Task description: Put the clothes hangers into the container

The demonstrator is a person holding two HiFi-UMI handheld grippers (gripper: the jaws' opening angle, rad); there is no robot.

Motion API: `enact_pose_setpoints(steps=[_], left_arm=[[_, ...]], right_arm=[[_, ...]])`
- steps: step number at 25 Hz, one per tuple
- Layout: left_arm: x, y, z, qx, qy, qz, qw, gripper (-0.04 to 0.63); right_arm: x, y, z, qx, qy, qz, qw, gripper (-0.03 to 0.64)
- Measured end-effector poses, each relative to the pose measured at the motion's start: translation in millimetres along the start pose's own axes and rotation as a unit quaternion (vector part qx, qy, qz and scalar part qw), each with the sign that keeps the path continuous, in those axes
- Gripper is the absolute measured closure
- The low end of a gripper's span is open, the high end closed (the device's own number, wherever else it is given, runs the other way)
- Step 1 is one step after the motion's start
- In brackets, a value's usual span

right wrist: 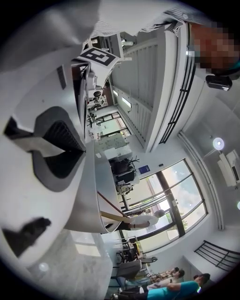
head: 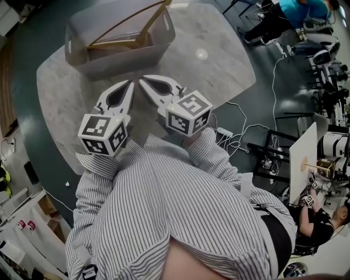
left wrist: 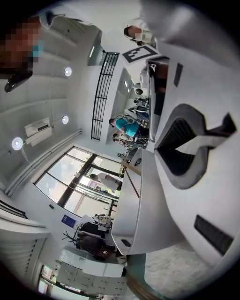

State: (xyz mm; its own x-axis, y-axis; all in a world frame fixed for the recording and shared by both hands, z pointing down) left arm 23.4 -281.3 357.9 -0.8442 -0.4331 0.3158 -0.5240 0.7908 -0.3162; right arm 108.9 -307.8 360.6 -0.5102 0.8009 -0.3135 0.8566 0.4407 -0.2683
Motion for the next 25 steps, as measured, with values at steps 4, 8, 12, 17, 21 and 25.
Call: enact_pose_setpoints(steps=[4, 8, 12, 17, 21, 25], left_arm=[[2.4, -0.2, -0.2, 0.002, 0.008, -0.001, 1.0, 0.586], [0.8, 0.0, -0.2, 0.003, 0.009, 0.002, 1.0, 0.586], [1.5, -0.9, -2.1, 0.005, 0.014, 0.001, 0.9999, 0.586], [3.3, -0.7, -2.6, 0.006, 0.019, 0.0, 0.9998, 0.586], [1.6, -2.4, -3.4, 0.007, 0.02, -0.002, 0.9998, 0.586], [0.1, -2.5, -4.7, 0.005, 0.019, -0.005, 0.9998, 0.586]], right_arm=[[-0.4, -0.7, 1.4, 0.001, 0.002, 0.001, 1.0, 0.603], [2.8, -1.8, 3.2, 0.004, 0.012, 0.009, 1.0, 0.603], [3.0, -3.1, -0.2, 0.01, 0.012, 0.01, 1.0, 0.603], [4.9, -3.5, 0.3, 0.014, 0.023, 0.015, 1.0, 0.603], [6.5, -3.7, -2.7, 0.023, 0.028, 0.017, 0.999, 0.603], [4.1, -2.6, -6.3, 0.029, 0.028, 0.01, 0.999, 0.603]])
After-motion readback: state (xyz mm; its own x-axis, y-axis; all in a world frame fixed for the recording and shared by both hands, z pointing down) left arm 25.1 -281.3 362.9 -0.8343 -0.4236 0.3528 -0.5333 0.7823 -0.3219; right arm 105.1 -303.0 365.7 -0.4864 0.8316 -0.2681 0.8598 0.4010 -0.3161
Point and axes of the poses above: the fingertips, and each gripper's own axes: y backward along the fingers, x to its left, z out of its top, the point moved 5 cm from there along y, backward along the fingers, and after that the axes turned 3 degrees about x, right-handed, at the moved point
